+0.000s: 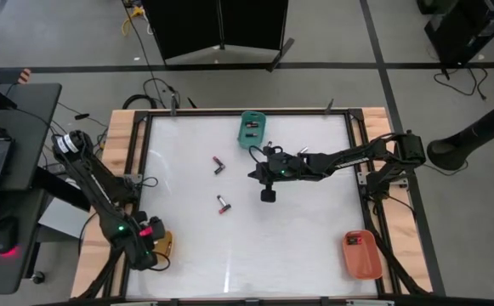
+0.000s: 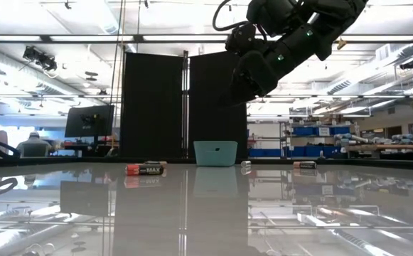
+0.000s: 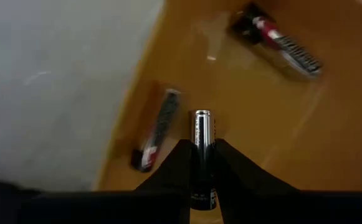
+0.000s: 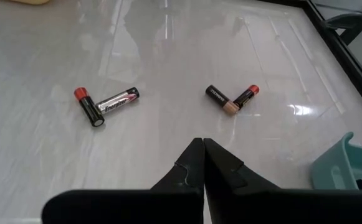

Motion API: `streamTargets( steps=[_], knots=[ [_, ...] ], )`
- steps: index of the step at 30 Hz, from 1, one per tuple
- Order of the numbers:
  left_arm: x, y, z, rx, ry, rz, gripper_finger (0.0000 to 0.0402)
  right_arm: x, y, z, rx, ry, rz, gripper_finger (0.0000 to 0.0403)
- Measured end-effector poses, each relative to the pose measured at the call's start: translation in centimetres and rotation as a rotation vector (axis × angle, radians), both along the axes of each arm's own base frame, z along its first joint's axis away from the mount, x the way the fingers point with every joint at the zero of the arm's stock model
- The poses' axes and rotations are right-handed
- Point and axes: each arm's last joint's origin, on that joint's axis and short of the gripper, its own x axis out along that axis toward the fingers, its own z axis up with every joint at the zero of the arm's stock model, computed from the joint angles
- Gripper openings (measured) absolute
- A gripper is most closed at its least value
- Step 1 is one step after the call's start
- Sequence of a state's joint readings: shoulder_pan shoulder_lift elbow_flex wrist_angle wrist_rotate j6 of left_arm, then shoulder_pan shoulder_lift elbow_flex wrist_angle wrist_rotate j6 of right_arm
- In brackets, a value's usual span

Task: Sort batteries
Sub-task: Put the silver battery into the yellow bin

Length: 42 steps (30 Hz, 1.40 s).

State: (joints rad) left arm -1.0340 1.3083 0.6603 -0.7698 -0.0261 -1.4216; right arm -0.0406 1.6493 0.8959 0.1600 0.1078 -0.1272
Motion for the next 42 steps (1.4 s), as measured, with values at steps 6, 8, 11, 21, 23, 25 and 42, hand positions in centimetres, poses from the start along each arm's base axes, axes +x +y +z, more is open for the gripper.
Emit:
streamTargets(
  steps=[6, 8, 11, 21, 23, 25, 42],
  knots=[
    [0.1, 0.1, -0.2, -0.015, 0.013, 0.025, 0.0078, 0.0, 0.0, 0.0, 0.0, 0.002, 0.0, 0.0009],
    [0.3, 0.2, -0.2, -0.029, 0.034, 0.034, 0.0118, 0.0, 0.0, 0.0, 0.0, 0.002, 0.0, 0.0009],
    [0.5, 0.3, -0.2, -0.033, 0.041, 0.046, 0.0177, 0.0, 0.0, 0.0, 0.0, 0.002, 0.0, 0.0009],
    [1.0, -0.1, 0.8, -0.106, 0.098, 0.012, 0.0209, 0.0, 0.0, 0.0, -0.004, 0.005, 0.004, 0.0009],
    [1.1, -0.3, 1.6, -0.102, 0.104, -0.005, 0.0174, 0.0, 0.0, -0.1, -0.004, 0.008, 0.004, 0.0009],
    [1.2, -0.5, 2.6, -0.086, 0.112, -0.022, 0.0131, -0.1, 0.0, -0.1, -0.005, 0.013, 0.004, 0.0009],
    [2.3, 2.1, 8.4, 0.172, -0.341, 0.086, 0.0004, -1.6, -0.6, -2.4, 0.069, -0.014, 0.113, 0.0009]
  ],
)
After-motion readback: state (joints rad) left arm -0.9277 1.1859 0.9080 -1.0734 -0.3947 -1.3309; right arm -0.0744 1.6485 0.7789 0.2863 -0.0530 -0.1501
